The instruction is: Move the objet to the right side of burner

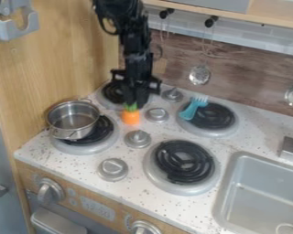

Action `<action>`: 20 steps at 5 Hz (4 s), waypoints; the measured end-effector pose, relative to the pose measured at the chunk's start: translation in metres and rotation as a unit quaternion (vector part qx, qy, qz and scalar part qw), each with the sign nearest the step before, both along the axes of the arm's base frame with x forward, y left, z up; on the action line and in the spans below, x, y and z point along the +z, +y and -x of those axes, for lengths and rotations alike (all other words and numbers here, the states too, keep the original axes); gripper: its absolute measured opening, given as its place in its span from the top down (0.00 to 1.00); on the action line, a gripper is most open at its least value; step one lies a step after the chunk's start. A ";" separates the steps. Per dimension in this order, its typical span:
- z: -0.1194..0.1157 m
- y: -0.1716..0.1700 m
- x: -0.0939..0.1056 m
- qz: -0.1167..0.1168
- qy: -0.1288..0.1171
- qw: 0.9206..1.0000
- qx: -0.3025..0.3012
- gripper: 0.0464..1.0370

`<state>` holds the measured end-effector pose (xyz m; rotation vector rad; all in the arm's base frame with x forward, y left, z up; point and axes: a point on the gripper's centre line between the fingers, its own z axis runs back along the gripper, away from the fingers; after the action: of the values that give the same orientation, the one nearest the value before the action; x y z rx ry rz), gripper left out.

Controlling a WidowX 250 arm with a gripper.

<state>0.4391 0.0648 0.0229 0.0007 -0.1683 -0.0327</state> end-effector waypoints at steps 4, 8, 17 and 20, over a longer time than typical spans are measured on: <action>-0.031 0.017 -0.020 -0.026 -0.025 0.999 0.019 0.04; -0.041 0.025 -0.060 -0.035 0.035 0.998 0.035 0.37; 0.066 -0.110 -0.035 -0.016 -0.005 0.986 -0.164 0.04; 0.075 -0.084 0.040 0.036 -0.002 0.996 -0.086 0.04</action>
<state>0.3641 -0.0197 0.0627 -0.0855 -0.1728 -0.1978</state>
